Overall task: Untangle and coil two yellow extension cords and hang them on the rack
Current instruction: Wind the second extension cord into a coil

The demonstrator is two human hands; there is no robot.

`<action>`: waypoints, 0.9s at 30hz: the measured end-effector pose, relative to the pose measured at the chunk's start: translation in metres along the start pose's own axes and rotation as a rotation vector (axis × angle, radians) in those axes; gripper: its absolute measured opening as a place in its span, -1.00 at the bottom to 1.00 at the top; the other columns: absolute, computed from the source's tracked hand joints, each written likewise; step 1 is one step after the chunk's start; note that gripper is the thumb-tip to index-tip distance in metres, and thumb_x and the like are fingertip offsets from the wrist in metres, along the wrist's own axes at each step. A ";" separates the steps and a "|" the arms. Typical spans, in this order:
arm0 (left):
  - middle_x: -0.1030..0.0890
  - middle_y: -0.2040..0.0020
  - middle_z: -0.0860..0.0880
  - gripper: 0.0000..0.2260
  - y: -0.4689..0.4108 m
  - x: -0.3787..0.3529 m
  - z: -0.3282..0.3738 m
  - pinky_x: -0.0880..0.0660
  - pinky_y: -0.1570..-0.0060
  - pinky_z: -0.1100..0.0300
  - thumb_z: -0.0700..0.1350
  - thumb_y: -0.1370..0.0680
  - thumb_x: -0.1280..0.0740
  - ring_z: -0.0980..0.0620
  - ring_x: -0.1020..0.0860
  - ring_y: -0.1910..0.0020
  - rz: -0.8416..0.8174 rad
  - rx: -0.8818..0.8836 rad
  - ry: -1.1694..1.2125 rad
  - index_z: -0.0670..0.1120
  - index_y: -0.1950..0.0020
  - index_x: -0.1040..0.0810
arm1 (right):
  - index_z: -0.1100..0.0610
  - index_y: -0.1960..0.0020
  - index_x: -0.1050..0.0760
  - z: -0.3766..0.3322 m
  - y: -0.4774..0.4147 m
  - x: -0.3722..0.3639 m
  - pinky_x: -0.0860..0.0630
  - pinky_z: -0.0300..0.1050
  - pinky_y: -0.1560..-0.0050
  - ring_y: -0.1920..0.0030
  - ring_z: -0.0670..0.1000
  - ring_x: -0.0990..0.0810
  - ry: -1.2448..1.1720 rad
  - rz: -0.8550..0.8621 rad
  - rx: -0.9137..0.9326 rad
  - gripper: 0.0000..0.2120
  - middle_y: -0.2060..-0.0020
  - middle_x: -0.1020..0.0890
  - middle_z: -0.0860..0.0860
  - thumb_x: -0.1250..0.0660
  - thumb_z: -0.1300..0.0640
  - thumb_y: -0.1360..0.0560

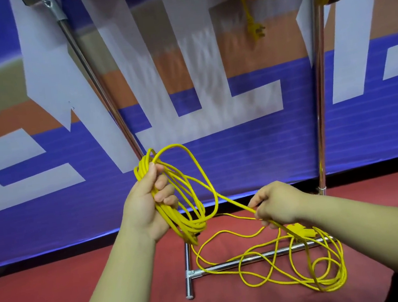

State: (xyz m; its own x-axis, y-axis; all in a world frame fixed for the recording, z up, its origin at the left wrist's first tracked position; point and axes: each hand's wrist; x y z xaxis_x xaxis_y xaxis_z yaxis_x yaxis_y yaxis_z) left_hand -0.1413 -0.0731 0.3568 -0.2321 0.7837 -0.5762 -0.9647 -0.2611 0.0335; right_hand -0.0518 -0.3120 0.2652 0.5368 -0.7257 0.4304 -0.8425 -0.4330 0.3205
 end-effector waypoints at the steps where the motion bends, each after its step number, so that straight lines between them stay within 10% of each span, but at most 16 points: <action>1: -0.32 0.40 0.08 -0.87 -0.001 0.000 -0.002 -0.31 0.58 0.39 -0.01 -0.55 -0.29 0.22 -0.28 0.57 0.007 -0.006 -0.001 -0.04 0.11 -0.54 | 0.14 -0.01 -0.63 -0.002 0.003 0.000 -0.49 -0.26 0.46 0.49 -0.03 -0.60 0.026 -0.045 0.012 -0.83 0.38 -0.67 0.13 -0.39 0.32 -0.47; 9: -0.42 0.36 0.04 -0.90 -0.008 0.001 -0.010 -0.44 0.49 0.32 -0.06 -0.60 -0.31 0.17 -0.40 0.48 0.118 -0.055 -0.023 -0.05 0.07 -0.56 | -0.07 -0.19 -0.61 -0.006 0.017 0.000 -0.46 -0.12 0.28 0.30 0.05 -0.52 0.230 -0.392 0.128 -0.56 0.28 -0.63 0.03 -0.33 0.32 -0.41; 22: -0.61 0.18 -0.16 -0.89 0.000 -0.006 -0.060 -0.44 0.44 0.20 -0.25 -0.56 -0.39 0.06 -0.45 0.48 0.044 0.047 -0.619 -0.15 -0.06 -0.63 | 0.17 -0.01 -0.57 -0.039 0.031 0.021 -0.53 -0.11 0.25 0.31 0.00 -0.58 -0.197 -0.153 0.395 -0.87 0.22 -0.70 0.21 -0.42 0.33 -0.50; 27: -0.49 0.44 -0.07 -0.80 0.005 -0.016 -0.075 -0.35 0.44 0.21 -0.15 -0.50 -0.44 0.05 -0.37 0.49 -0.178 0.157 -0.646 -0.16 -0.11 -0.63 | 0.16 0.01 -0.48 -0.048 0.033 0.030 -0.58 -0.12 0.22 0.36 -0.06 -0.59 -0.304 -0.100 0.453 -0.87 0.20 -0.70 0.21 -0.36 0.34 -0.54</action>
State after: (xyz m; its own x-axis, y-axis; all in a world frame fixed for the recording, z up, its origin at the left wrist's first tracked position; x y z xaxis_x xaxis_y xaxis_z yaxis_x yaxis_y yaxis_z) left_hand -0.1333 -0.1295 0.3046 -0.0492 0.9986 0.0172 -0.9903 -0.0511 0.1296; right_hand -0.0615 -0.3228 0.3291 0.6341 -0.7618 0.1324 -0.7597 -0.6457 -0.0769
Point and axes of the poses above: each hand's wrist, its own y-axis away from the middle knuckle, its own x-axis out of the back of the hand, z = x × y
